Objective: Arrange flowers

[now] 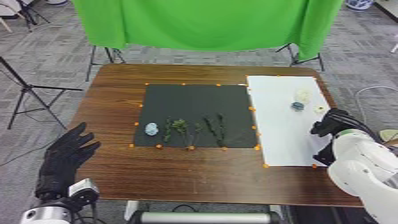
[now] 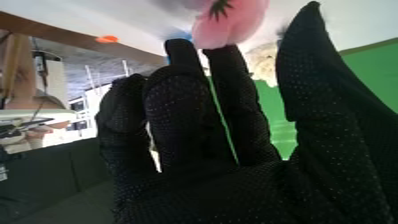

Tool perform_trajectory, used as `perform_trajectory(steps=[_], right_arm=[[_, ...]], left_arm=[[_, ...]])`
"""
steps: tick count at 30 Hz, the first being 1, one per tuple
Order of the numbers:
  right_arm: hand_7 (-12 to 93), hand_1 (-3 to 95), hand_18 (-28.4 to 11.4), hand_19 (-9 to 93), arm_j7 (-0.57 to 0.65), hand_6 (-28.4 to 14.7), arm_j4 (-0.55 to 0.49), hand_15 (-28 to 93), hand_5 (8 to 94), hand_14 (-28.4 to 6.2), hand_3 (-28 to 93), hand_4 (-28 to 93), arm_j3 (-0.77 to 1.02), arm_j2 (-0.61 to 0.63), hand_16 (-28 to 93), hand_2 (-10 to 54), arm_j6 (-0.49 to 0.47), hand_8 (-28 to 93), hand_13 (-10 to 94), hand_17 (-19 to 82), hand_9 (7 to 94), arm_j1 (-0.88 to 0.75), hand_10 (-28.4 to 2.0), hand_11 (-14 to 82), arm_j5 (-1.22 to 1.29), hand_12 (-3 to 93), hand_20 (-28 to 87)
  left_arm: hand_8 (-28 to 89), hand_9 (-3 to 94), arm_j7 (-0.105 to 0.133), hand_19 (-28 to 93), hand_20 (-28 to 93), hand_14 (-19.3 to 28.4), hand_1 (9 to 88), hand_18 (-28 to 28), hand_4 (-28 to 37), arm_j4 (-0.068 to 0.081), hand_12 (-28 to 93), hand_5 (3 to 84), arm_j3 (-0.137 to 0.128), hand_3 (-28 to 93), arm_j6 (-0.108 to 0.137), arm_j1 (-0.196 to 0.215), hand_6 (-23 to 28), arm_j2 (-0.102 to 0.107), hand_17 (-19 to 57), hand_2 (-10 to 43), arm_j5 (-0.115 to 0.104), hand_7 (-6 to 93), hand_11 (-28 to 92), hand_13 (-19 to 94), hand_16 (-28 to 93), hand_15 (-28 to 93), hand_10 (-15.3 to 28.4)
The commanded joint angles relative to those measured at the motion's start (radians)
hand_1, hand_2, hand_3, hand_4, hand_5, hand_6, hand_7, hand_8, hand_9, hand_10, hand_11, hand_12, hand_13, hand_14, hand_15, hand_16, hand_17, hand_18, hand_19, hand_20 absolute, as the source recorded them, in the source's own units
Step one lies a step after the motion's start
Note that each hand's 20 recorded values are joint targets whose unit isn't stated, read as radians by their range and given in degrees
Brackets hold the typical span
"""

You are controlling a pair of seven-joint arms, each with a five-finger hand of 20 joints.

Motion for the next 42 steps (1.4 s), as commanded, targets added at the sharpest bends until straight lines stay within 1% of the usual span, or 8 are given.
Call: perform_trajectory(steps=[1,9,13,17,20,27,29,42], right_arm=[[28,36.3,-24.3,93,0.009,-6.7,0.020,85,54.4,-8.2,89,-28,-0.027,-0.007,9,-9.5,-0.008,-17,71,34,55.9,0.021,-19.7,20.4,0.000,13.1,34],[28,36.9,-24.2,93,0.009,-6.4,0.036,85,53.7,-8.2,89,-28,-0.099,-0.022,9,-9.5,-0.007,-17,71,34,56.6,0.056,-19.2,20.7,-0.016,13.0,34],[29,38.0,-24.2,93,0.023,-5.7,0.055,84,54.5,-8.1,89,-28,-0.160,-0.008,9,-9.5,0.057,-17,72,35,58.8,0.083,-18.5,21.9,-0.033,13.3,34],[30,43.7,-23.9,93,0.035,-4.3,0.073,83,59.5,-7.3,88,-28,-0.223,0.010,10,-9.5,0.097,-14,75,37,66.1,0.110,-15.8,24.3,-0.078,13.5,33],[34,50.4,-23.4,93,0.048,-4.2,0.081,81,63.1,-6.0,84,-28,-0.230,0.010,12,-9.5,0.105,-6,77,39,74.7,0.112,-12.2,18.5,-0.078,21.9,33],[39,55.0,-23.3,93,0.072,-3.2,0.102,80,67.8,-4.2,81,-28,-0.271,0.025,13,-9.5,0.142,-4,81,41,83.8,0.136,-9.7,12.6,-0.109,29.6,33],[41,56.1,-23.5,93,0.071,-2.1,0.111,79,70.2,-3.6,81,-28,-0.284,0.026,13,-9.5,0.158,-3,83,42,86.9,0.155,-9.0,13.7,-0.114,30.8,34],[42,57.8,-23.5,93,0.039,-0.9,0.067,76,76.0,-1.9,81,-28,-0.339,0.032,15,-9.5,0.237,0,87,44,92.1,0.251,-8.1,14.3,-0.162,34.2,36]], left_arm=[[-10,31.2,-0.009,66,-8,25.6,25.5,23.9,-18.8,-0.004,8,34.7,-0.004,82,-0.008,0.004,9.1,-0.012,-7.7,7.2,0.002,13.8,27,26,-10,49,18.6],[-10,31.2,-0.010,65,-7,25.6,25.5,23.9,-18.8,-0.001,8,34.8,0.002,81,-0.009,-0.003,9.1,-0.012,-7.7,7.2,0.002,13.9,27,26,-10,49,18.6],[-10,31.2,-0.015,65,-7,25.5,25.5,23.9,-18.8,0.000,8,34.8,0.001,81,-0.014,-0.006,9.1,-0.014,-7.7,7.1,0.005,13.8,27,26,-10,49,18.7],[-10,31.2,-0.016,65,-7,25.5,25.5,23.8,-18.8,-0.001,8,34.9,-0.001,81,-0.012,-0.004,9.2,-0.016,-7.7,7.1,0.004,13.8,27,26,-10,49,18.7],[-10,31.2,-0.019,65,-7,25.5,25.5,23.8,-18.8,0.000,8,34.9,-0.002,82,-0.017,-0.004,9.2,-0.018,-7.7,7.1,0.005,13.8,27,26,-10,49,18.6],[-10,31.2,-0.026,65,-7,25.5,25.5,23.8,-18.9,-0.001,8,35.1,-0.005,82,-0.022,-0.010,9.3,-0.022,-7.7,7.1,0.009,13.8,27,26,-10,49,18.6],[-10,31.1,-0.013,65,-7,25.5,25.5,23.8,-18.9,0.000,8,35.1,0.000,82,-0.008,-0.010,9.3,-0.018,-7.7,7.1,0.001,13.8,27,26,-10,49,18.6],[-10,31.1,-0.005,65,-6,25.3,25.4,23.7,-18.9,-0.005,8,35.5,-0.008,82,-0.002,0.001,9.5,-0.003,-7.7,7.1,-0.001,13.6,27,26,-10,50,18.5]])
